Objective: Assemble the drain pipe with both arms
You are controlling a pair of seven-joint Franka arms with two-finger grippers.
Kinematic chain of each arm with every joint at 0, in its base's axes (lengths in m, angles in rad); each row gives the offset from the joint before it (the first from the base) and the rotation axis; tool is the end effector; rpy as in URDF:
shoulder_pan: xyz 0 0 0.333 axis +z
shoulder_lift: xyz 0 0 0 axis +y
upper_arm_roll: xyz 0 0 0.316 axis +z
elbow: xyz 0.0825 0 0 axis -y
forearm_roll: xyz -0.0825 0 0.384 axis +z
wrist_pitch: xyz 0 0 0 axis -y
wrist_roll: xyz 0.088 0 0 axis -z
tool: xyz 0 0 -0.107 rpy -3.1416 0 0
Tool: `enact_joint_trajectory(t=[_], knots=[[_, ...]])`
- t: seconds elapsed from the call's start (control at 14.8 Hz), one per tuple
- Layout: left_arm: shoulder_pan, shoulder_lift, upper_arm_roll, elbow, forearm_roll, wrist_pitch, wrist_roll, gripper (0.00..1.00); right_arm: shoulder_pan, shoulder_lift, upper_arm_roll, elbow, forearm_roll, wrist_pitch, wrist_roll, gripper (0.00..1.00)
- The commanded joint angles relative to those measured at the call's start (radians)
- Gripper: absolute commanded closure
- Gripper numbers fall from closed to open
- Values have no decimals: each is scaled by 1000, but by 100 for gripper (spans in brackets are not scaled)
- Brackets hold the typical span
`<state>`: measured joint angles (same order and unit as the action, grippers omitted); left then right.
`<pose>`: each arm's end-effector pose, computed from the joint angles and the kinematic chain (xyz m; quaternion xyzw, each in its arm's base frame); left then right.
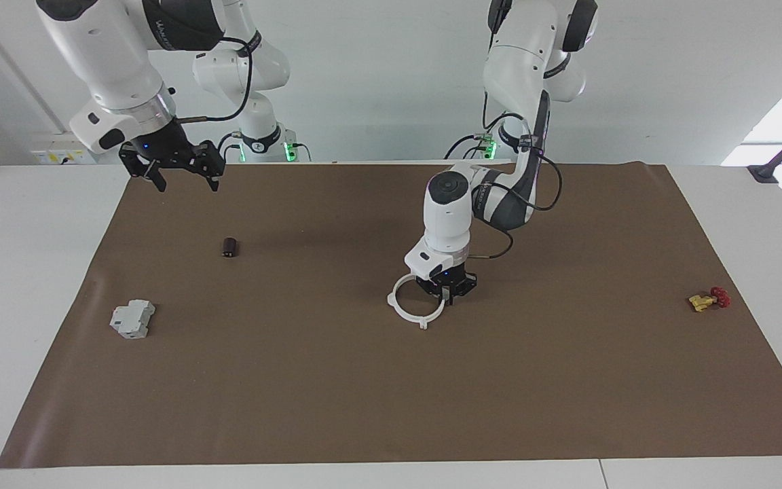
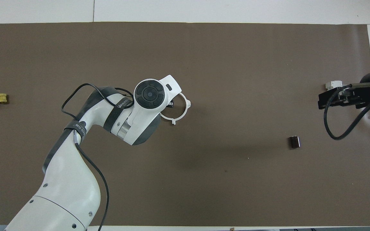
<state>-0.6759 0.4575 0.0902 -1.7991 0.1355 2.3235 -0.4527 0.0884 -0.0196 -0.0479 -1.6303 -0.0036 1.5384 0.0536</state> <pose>0.5471 -0.3658 0.3012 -0.9902 0.1159 -0.0642 0.0447 0.5429 0.0214 0.6046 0.9993 -0.0065 -0.0361 0.0030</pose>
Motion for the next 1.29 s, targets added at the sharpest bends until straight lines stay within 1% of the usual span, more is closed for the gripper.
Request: enact_joint_trajectory(t=[0.0, 0.14, 0.2, 0.27, 0.34, 0.41, 0.54, 0.74, 0.88, 1.02, 1.08, 1.22], knots=[[-16, -13, 13, -22, 19, 10, -24, 100, -27, -17, 6, -20, -13, 17, -9, 0], [-14, -13, 11, -22, 18, 17, -24, 100, -36, -17, 5, -19, -13, 19, -8, 0], [-13, -13, 13, -20, 13, 17, -26, 95, -42, -16, 2, -17, -13, 19, -14, 0], [-13, -13, 13, -19, 13, 16, -33, 59, -62, -16, -4, -19, -10, 20, -23, 0], [-11, -13, 13, -20, 13, 16, -40, 11, -79, -16, -4, -19, -9, 19, -40, 0], [-11, -13, 14, -20, 13, 13, -38, 0, -81, -16, -4, -19, -9, 19, -49, 0], [-1, -26, 14, -17, 13, 13, -37, 0, -76, -16, -4, -19, -9, 19, -48, 0], [36, -75, 14, -25, 13, 4, -30, 0, -73, -16, -3, -19, -10, 20, -52, 0], [68, -121, 14, -46, 13, -18, -23, 0, -78, -16, -3, -17, -10, 19, -52, 0], [110, -184, 14, -92, 13, -23, -20, 0, -79, -16, -3, -17, -9, 19, -58, 0], [145, -209, 13, -106, 13, -24, -15, 0, -76, -17, -3, -14, -9, 19, -63, 0], [191, -246, 13, -118, 13, -55, 5, 0, -76, -20, -1, -16, -6, 13, -67, 0]])
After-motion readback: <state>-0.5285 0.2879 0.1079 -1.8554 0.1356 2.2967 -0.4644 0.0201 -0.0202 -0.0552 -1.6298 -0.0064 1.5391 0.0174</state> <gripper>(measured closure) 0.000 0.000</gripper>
